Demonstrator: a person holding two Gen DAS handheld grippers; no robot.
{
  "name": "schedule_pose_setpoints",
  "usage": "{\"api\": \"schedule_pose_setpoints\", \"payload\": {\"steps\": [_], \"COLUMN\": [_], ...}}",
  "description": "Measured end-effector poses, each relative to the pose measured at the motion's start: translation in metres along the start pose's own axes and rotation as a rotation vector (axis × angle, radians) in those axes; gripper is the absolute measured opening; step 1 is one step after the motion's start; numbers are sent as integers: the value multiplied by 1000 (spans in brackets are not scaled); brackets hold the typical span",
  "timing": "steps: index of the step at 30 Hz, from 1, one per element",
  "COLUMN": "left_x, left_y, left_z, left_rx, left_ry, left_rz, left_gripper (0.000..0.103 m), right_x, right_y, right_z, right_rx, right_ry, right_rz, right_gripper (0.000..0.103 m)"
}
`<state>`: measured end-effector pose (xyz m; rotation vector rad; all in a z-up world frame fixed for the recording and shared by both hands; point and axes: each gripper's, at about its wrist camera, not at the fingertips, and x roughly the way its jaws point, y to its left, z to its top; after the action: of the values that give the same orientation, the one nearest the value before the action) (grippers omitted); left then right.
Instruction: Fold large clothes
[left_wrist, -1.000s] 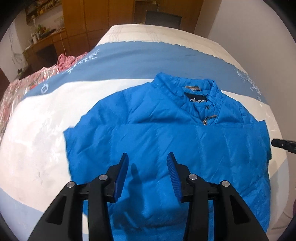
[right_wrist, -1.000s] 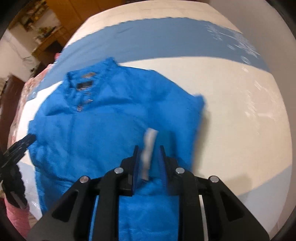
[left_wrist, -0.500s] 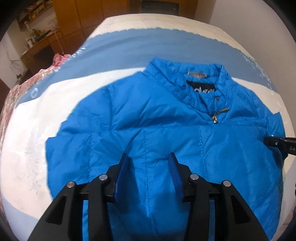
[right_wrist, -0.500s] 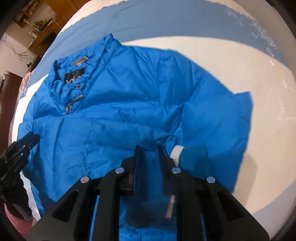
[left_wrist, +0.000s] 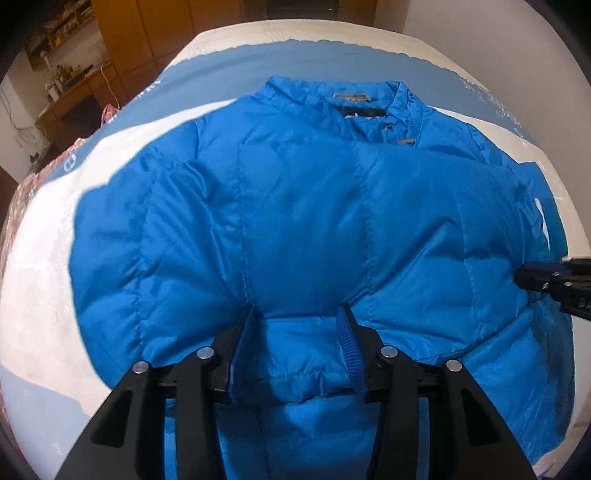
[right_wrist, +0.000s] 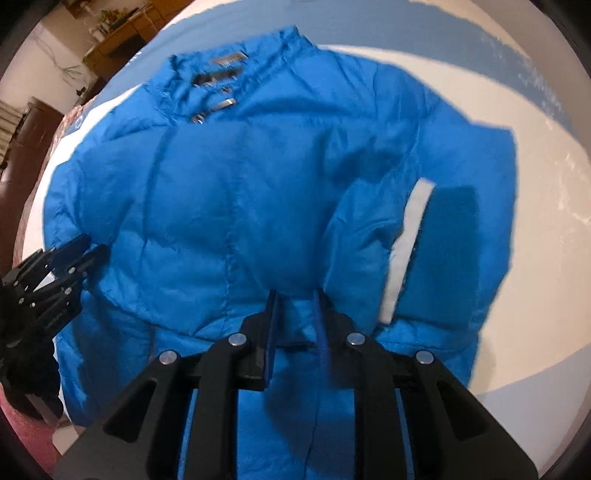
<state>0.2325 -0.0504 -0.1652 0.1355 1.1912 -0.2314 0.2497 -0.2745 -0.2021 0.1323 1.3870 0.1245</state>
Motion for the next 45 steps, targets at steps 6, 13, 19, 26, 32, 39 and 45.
{"api": "schedule_pose_setpoints", "payload": {"steps": [6,13,19,26,32,39,45], "left_x": [-22,-107,-129,-137,-130,-116,-109], "left_y": [13,58,91,92,85,77,68], "left_z": [-4,-68,-160,-228,-259,-271,-273], "left_rx": [-45,-57,-143,-244,-294,-350,-385], "left_ry": [-5,-58,44,114,149,171,172], "left_rz": [-13,68,100,42,14,-63,-114], "left_gripper": [46,64,70,70,71,71,66], "right_x": [-32,-94,-106,-107,-90,-69,-60], "right_y": [-10,-29,-48,-66,-77,-80,-79], "right_z": [-14,-92,-172,-247,-287,-301,-296], "right_rx": [28,3,59,105,132,144,135], "right_ry": [-58,-127,-111,-52,15,59,66], "right_rz": [65,49,9,47,121,198,247], "right_gripper": [21,28,39,53,57,57,50]}}
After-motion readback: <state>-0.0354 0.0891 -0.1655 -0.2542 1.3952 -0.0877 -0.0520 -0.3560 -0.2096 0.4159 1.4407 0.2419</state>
